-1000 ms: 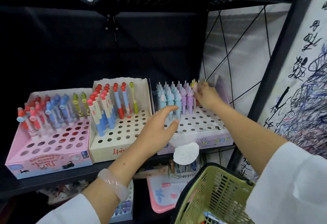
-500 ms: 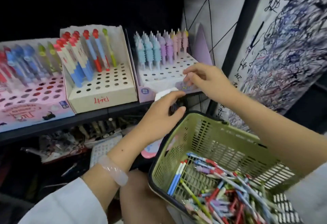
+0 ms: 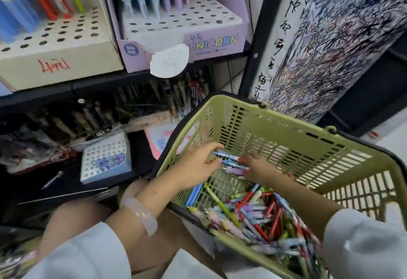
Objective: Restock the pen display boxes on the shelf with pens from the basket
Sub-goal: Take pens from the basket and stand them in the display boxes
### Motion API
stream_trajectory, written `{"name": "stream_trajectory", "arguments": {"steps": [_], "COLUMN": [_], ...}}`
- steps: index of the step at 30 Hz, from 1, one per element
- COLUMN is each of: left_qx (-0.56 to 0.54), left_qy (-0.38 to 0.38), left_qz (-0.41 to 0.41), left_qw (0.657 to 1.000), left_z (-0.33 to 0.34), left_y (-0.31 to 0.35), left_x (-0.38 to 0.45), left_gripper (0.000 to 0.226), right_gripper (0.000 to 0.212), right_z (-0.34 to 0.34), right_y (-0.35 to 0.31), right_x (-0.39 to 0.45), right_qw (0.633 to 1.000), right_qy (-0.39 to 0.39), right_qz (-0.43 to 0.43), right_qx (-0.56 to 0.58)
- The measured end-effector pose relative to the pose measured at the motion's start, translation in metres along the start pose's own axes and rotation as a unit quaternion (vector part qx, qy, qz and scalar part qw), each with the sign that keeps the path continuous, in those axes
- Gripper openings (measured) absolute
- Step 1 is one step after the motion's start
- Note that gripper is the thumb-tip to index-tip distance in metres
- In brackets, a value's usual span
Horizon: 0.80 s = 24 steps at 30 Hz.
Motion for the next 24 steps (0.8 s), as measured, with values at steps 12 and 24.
{"name": "stream_trajectory", "arguments": {"steps": [12, 24], "left_qx": [0.009, -0.033], "left_qy": [0.028, 0.033], "left_qz": [0.028, 0.044], "left_qw": [0.999, 0.998], "left_z": [0.0, -0.002], "left_y": [0.007, 0.005], "left_x": [-0.004, -0.009], "left_gripper": [0.038, 0.036], "right_gripper": [0.08, 0.066], "right_z": [0.034, 0.038], "right_y": [0.004, 0.011], "right_x": [0.017, 0.025], "right_qw": [0.995, 0.999], "right_qy": [0.052, -0.004], "right_qz": [-0.019, 0.029], "right_qx": [-0.087, -0.041]}}
Point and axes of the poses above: each hand's wrist, its own x-axis towards the middle knuckle, its own z-axis out of the palm, y = z × x, the point moved 4 cm from there along x, towards the middle knuckle, and after that the axes turned 10 degrees about -y, right-handed, at the moved point
